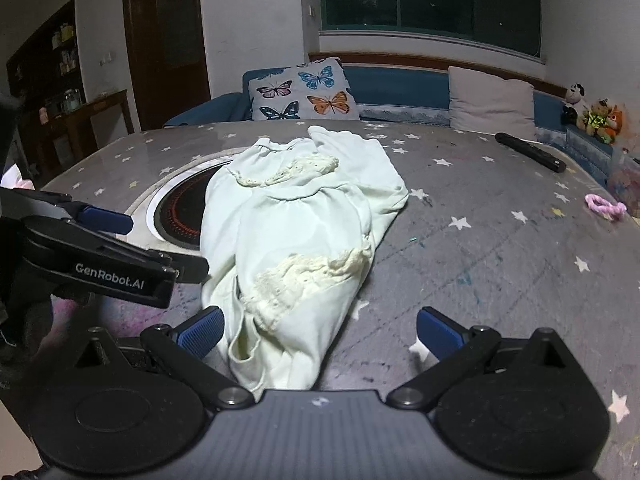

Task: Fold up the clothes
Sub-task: 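Move both grippers toward the pale green garment lying on the table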

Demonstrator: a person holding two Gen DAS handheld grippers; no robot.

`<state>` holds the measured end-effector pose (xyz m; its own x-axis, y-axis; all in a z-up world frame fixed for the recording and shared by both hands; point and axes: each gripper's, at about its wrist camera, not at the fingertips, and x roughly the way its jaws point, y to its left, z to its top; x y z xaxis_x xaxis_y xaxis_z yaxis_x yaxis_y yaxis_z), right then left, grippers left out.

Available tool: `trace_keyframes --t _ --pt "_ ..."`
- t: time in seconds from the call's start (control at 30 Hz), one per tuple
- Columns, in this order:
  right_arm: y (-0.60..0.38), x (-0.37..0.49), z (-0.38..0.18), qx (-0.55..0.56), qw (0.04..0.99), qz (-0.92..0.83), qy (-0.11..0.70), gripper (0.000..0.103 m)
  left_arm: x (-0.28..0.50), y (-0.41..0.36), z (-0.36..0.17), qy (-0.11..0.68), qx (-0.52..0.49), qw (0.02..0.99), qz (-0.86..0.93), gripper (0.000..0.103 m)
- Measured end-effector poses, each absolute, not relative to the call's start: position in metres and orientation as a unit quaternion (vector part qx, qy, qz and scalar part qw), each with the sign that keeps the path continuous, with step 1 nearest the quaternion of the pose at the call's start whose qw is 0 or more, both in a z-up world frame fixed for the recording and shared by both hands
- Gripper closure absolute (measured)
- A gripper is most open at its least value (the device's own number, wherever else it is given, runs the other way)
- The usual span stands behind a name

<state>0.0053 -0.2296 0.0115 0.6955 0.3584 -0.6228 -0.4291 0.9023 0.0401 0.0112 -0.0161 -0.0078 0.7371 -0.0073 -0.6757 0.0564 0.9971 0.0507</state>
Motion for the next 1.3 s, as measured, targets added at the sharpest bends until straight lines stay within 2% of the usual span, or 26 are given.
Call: trace_keyframes --t 0.53,1.3 --pt "-0.22 -0.019 0.017 -0.059 0.924 0.204 0.317 0.0 -0.018 -0.013 -0.002 0.353 0.042 0.935 -0.01 0.0" --pt "-0.207 -0.007 0.016 -0.067 0.92 0.2 0.329 0.0 0.001 -0.006 -0.008 0.362 0.032 0.931 -0.012 0.0"
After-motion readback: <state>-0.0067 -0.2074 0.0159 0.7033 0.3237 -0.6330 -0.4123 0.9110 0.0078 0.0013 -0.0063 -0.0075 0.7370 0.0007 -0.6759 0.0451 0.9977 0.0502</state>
